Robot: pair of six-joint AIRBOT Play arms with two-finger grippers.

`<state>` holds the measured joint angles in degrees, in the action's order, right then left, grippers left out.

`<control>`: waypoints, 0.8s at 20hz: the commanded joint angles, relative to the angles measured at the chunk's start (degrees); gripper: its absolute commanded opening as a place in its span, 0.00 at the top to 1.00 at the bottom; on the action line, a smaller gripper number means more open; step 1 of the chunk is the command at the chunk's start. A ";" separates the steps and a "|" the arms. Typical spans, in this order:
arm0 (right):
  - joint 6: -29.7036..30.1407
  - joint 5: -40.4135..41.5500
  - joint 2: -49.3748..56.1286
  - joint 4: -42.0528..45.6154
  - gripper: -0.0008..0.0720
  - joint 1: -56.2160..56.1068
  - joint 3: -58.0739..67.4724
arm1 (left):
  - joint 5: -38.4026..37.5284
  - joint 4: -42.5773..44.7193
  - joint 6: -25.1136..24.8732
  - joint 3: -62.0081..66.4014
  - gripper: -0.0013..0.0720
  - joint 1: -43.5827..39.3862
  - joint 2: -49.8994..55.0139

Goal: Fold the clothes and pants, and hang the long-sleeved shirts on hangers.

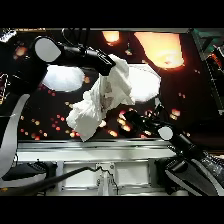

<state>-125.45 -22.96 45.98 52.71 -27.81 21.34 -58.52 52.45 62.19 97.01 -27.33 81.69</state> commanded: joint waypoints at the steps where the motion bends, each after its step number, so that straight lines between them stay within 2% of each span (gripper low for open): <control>1: -14.99 12.59 -0.04 0.13 0.27 -1.44 -4.02 | -4.46 3.30 0.00 -0.02 0.97 0.07 -1.88; 4: -21.20 16.57 0.81 0.00 0.27 -0.11 -6.49 | -5.35 3.28 -0.02 -0.02 0.97 0.07 -3.58; 8: -21.53 16.50 1.16 -0.07 0.28 4.50 -6.88 | -4.94 3.30 -0.02 -0.02 0.97 0.07 -5.68; 16: -21.46 16.79 1.22 0.02 0.28 4.96 -6.88 | -4.79 3.26 0.00 -0.02 0.97 0.07 -5.88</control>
<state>-146.54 -6.57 47.16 52.69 -23.07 14.52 -63.35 55.72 62.19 97.01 -27.31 75.94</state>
